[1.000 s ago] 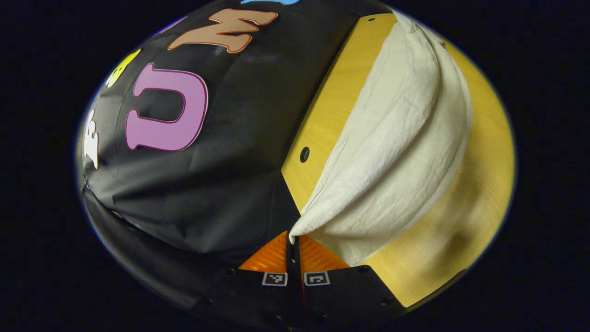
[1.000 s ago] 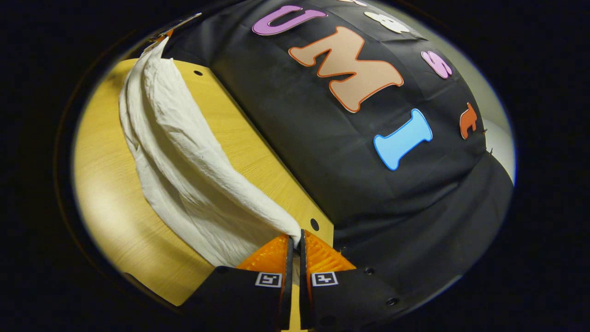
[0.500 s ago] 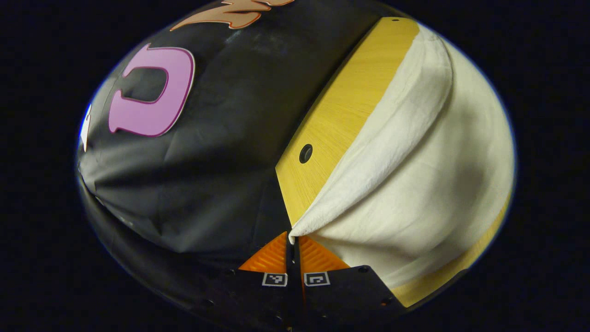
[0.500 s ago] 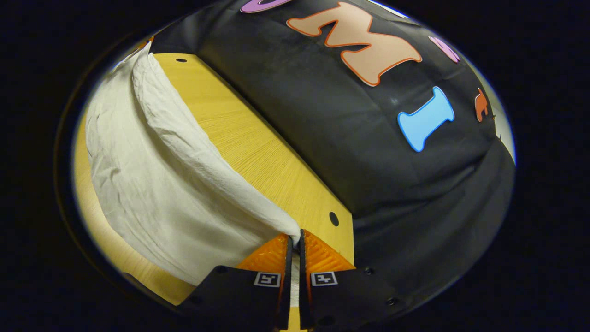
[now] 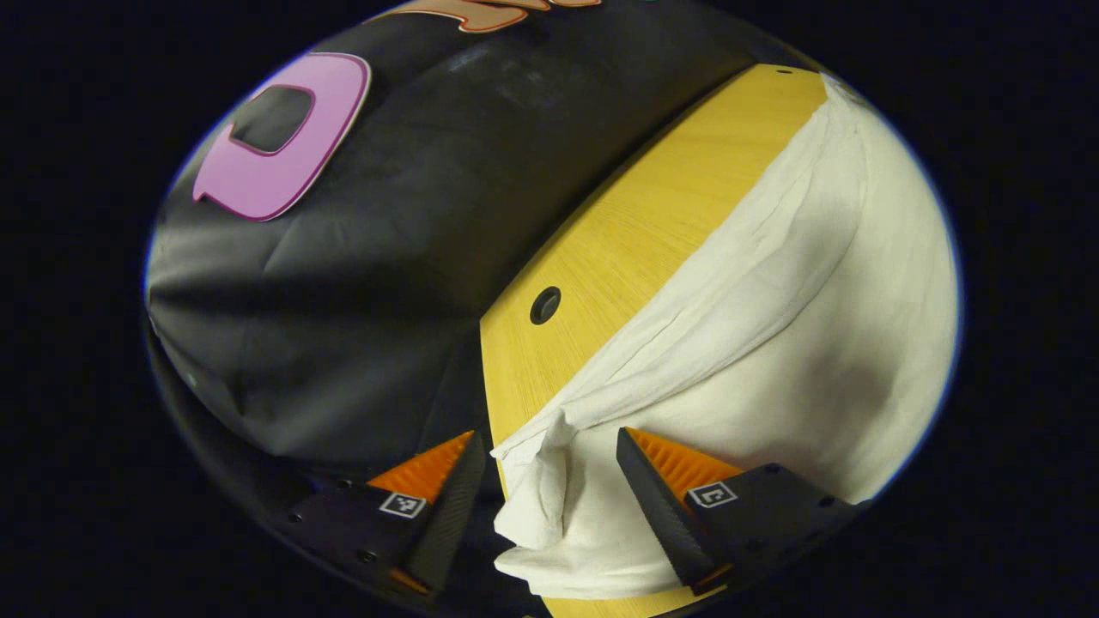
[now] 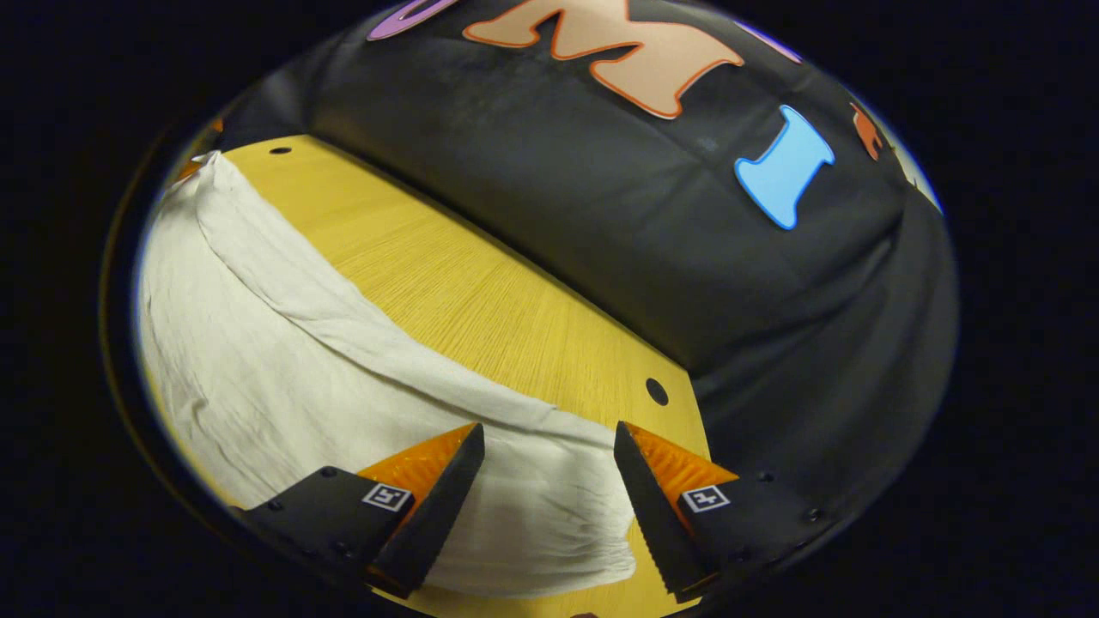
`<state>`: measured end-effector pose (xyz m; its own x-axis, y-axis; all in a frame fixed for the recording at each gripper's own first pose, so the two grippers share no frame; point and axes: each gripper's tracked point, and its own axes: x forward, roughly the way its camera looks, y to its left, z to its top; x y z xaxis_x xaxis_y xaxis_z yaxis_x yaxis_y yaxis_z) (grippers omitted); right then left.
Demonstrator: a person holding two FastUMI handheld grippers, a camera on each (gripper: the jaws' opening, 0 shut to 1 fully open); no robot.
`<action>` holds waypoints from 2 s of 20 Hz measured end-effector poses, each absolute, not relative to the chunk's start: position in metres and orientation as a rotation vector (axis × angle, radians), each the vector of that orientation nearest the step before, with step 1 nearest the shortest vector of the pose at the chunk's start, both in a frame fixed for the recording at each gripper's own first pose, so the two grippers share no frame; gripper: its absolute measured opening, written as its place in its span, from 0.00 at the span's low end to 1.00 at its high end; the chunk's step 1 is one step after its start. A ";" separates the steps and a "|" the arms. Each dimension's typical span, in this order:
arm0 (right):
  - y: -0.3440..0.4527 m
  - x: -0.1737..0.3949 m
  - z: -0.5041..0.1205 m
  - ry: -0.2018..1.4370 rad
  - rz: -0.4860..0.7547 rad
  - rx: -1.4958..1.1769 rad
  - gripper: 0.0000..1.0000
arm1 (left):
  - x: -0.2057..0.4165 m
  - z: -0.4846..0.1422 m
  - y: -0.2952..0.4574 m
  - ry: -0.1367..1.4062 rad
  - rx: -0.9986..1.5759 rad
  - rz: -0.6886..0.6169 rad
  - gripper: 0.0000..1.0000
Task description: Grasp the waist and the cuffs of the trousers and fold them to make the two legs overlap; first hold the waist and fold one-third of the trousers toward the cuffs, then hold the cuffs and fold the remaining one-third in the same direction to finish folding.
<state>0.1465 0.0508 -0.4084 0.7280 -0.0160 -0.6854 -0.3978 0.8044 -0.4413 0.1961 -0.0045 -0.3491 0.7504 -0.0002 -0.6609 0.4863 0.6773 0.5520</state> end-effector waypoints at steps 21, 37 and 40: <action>-0.055 0.064 -0.450 1.009 -0.187 0.054 1.00 | 0.075 -0.277 -0.080 0.638 0.211 -0.291 0.96; -0.039 0.066 -0.466 1.136 -0.047 0.010 0.34 | 0.052 -0.288 -0.072 0.696 0.183 -0.237 0.97; -0.038 0.068 -0.458 1.121 -0.066 -0.012 0.11 | 0.055 -0.285 -0.064 0.688 0.189 -0.213 0.97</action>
